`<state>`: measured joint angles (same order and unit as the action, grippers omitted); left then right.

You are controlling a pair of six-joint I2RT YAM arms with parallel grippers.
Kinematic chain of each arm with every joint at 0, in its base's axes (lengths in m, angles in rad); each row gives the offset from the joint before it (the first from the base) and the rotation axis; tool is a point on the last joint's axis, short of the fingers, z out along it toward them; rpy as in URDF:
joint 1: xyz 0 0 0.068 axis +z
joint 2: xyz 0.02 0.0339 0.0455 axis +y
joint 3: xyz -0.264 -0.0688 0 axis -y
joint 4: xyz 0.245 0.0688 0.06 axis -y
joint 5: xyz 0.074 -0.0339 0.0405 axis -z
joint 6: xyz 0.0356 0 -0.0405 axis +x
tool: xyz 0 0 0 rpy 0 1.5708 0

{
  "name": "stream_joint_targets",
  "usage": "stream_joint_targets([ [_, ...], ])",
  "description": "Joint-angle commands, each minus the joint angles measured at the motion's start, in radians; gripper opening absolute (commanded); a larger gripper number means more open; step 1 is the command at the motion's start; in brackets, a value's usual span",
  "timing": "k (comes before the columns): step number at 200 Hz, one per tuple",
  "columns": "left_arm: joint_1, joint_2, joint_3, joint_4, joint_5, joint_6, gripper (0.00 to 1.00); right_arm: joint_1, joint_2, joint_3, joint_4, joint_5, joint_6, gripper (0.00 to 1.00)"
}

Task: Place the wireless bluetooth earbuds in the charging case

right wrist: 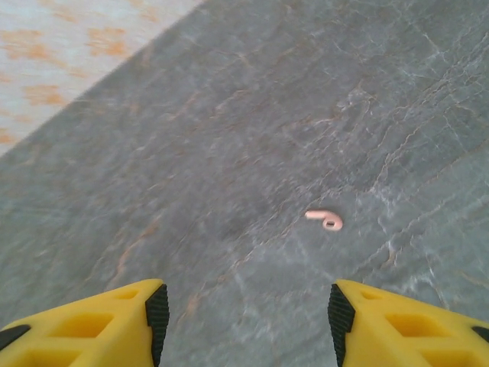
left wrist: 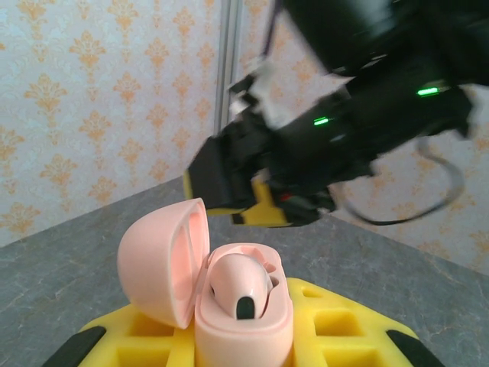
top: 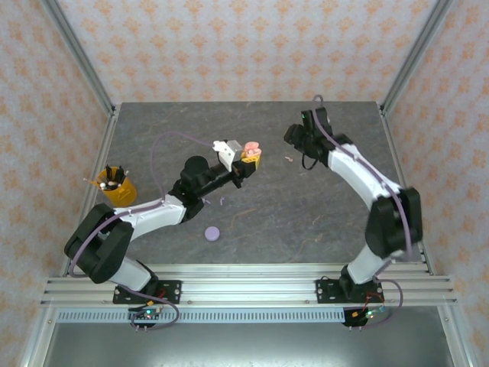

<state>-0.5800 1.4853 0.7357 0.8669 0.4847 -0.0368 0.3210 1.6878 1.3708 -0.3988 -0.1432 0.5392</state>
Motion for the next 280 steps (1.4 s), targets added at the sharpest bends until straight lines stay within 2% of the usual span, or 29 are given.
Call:
stream_joint_targets([
  [1,0.005,-0.029,-0.010,-0.011,-0.032,0.035,0.00,-0.039,0.177,0.129,-0.156,0.000,0.007,0.58],
  [26,0.013,-0.043,-0.008,-0.035,-0.034,0.048,0.00,-0.056,0.408,0.356,-0.242,-0.007,-0.013,0.51],
  [41,0.019,-0.048,-0.009,-0.035,-0.032,0.049,0.00,-0.056,0.531,0.494,-0.295,-0.027,-0.039,0.38],
  [56,0.028,-0.051,-0.013,-0.031,-0.031,0.045,0.00,-0.057,0.616,0.597,-0.336,-0.035,-0.057,0.31],
  [89,0.035,-0.047,-0.013,-0.013,-0.030,0.035,0.00,-0.056,0.708,0.705,-0.403,-0.032,-0.088,0.27],
  [114,0.037,-0.039,-0.005,-0.004,-0.029,0.030,0.00,-0.056,0.688,0.648,-0.385,-0.046,-0.091,0.26],
  [162,0.037,-0.026,0.014,0.006,-0.020,0.012,0.00,-0.049,0.564,0.422,-0.278,-0.111,-0.103,0.20],
  [198,0.037,-0.037,0.012,0.006,-0.021,0.003,0.00,-0.029,0.485,0.291,-0.222,-0.199,-0.160,0.18],
  [239,0.037,-0.063,-0.001,-0.003,-0.029,0.003,0.00,0.021,0.353,0.115,-0.146,-0.296,-0.148,0.17],
  [253,0.038,-0.068,-0.005,-0.006,-0.029,0.003,0.00,0.049,0.291,0.056,-0.122,-0.324,-0.130,0.21],
  [269,0.035,-0.073,-0.008,-0.009,-0.029,0.004,0.00,0.081,0.206,-0.014,-0.098,-0.320,-0.113,0.35],
  [280,0.036,-0.075,-0.010,-0.011,-0.029,0.005,0.00,0.095,0.150,-0.061,-0.081,-0.307,-0.099,0.40],
])
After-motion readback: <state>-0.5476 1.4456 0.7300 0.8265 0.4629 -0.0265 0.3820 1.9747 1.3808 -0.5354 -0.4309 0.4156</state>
